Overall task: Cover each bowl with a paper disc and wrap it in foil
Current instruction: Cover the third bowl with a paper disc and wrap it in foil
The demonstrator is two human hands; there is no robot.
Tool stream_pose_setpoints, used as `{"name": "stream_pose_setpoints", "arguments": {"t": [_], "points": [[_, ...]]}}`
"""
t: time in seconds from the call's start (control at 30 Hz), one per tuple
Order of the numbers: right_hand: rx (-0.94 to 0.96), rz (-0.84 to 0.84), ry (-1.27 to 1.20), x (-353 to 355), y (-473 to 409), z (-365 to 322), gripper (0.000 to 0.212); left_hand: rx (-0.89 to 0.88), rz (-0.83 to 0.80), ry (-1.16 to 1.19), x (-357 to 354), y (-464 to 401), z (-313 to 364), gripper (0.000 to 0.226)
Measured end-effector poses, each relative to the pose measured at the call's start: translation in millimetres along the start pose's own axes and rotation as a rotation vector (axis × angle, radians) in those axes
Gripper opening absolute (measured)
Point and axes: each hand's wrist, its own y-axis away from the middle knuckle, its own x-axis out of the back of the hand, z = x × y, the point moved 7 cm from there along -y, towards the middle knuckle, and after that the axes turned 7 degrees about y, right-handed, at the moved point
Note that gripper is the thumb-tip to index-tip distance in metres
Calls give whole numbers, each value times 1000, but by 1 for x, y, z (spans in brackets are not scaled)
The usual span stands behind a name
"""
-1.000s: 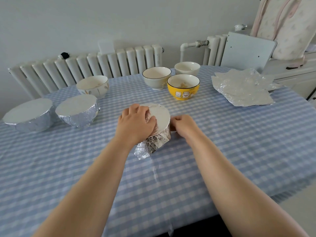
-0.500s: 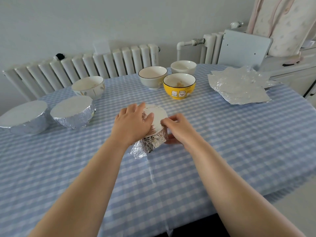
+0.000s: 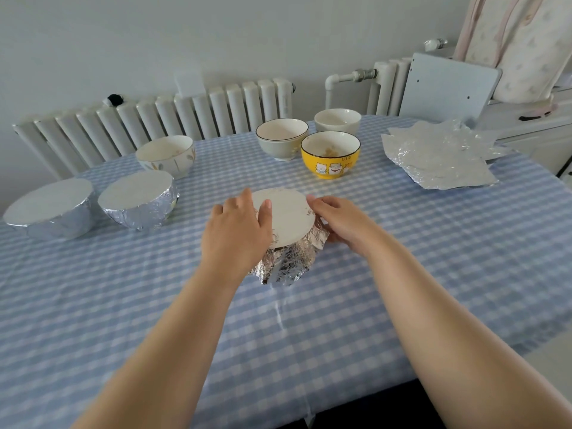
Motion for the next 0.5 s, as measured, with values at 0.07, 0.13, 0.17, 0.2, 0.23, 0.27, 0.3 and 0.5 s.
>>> {"name": "stream_pose_setpoints", "arguments": {"t": [0.07,0.13,0.17,0.2,0.23,0.27,0.3,0.5], "points": [[42,169,81,5,2,0,47,-11,1,-42,-2,1,0,64],[71,312,-18,9,6,0,43,-31,5,-96,-1,1,1,66],[87,332,-77,8,8,-1,36,-43,9,-129,0,1,1,66],[100,333,-111,5,9,-2,31,-57,10,-165,3,-1,2,68],[116,330,-117,3,10,-4,29,-74,6,-199,5,-3,3,71],[132,328,-107,2,13,-5,29,-101,-2,-226,6,-6,5,76],[143,330,-96,1,15,-6,27,-143,-18,-237,5,-9,9,81],[214,325,-94,-6,10,4,27,-367,-245,-110,-18,-11,19,117]]}}
